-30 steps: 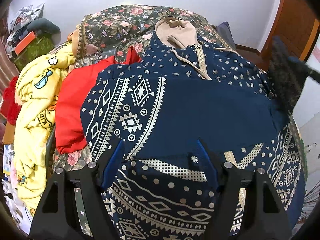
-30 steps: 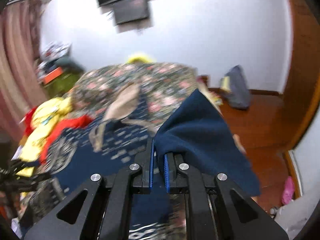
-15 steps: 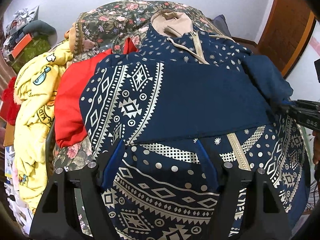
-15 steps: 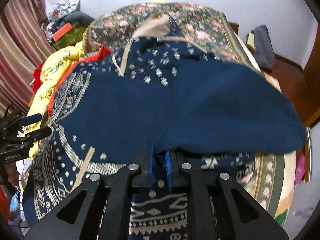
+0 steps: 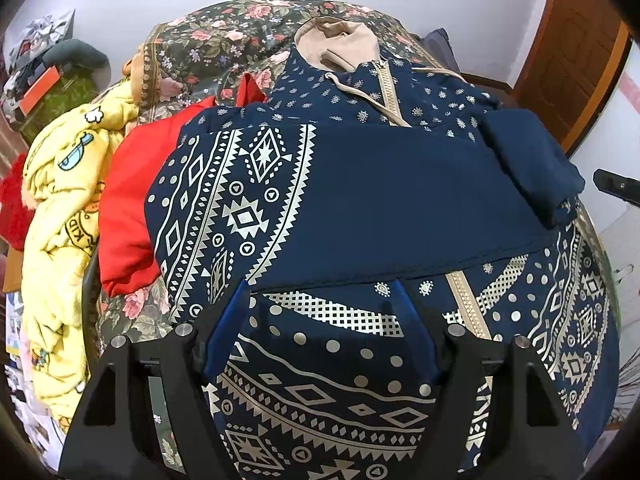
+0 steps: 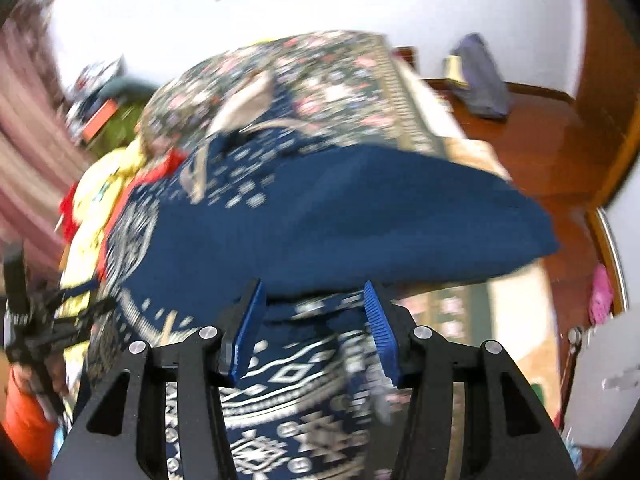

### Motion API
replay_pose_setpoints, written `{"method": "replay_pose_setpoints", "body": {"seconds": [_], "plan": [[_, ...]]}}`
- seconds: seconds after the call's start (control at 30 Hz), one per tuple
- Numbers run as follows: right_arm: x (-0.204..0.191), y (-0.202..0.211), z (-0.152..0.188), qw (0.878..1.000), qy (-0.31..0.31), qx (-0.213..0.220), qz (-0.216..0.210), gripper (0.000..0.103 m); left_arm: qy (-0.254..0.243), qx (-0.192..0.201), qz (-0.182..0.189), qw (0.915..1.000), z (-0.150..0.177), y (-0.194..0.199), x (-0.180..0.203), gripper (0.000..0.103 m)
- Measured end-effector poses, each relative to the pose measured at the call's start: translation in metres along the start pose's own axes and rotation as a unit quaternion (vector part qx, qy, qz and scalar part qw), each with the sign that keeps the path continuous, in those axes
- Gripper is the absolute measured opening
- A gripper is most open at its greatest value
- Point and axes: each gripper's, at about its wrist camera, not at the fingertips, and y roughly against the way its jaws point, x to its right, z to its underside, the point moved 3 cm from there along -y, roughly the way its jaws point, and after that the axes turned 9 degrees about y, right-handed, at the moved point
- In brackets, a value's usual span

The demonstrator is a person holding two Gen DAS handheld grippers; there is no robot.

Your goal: Fold large clothes

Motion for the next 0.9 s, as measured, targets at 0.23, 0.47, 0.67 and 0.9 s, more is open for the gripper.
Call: {"method": "replay_pose_setpoints", "body": {"seconds": [0.23,0.47,0.67,0.9], "plan": [[0.092,-0.024,0.012,0.983,-0.15,-0.01,0.101,0.047,0.005,0.001,-0.005,1.0,-0.003,-0.005,-0.004,0.072],[0.14,-0.059,0.027,0.96,-0.277,-0.002,0.047,0.05,0.016,-0.007,-0.003,0.9998,-0.005,-0.015,-0.006,0.072],[0.146,-0.069,0.011,0.954,-0.293,0.014,0.054,0.037,0.014,-0.009,-0.004,0.9999,-0.002,-0.017,-0.005,0.072],[0.111,-0.041,-0.017,0.978,-0.197,0.058,0.044,0.006,0.017,0.01,-0.001,0.9998,-0.001,0.0,-0.015,0.072]]}}
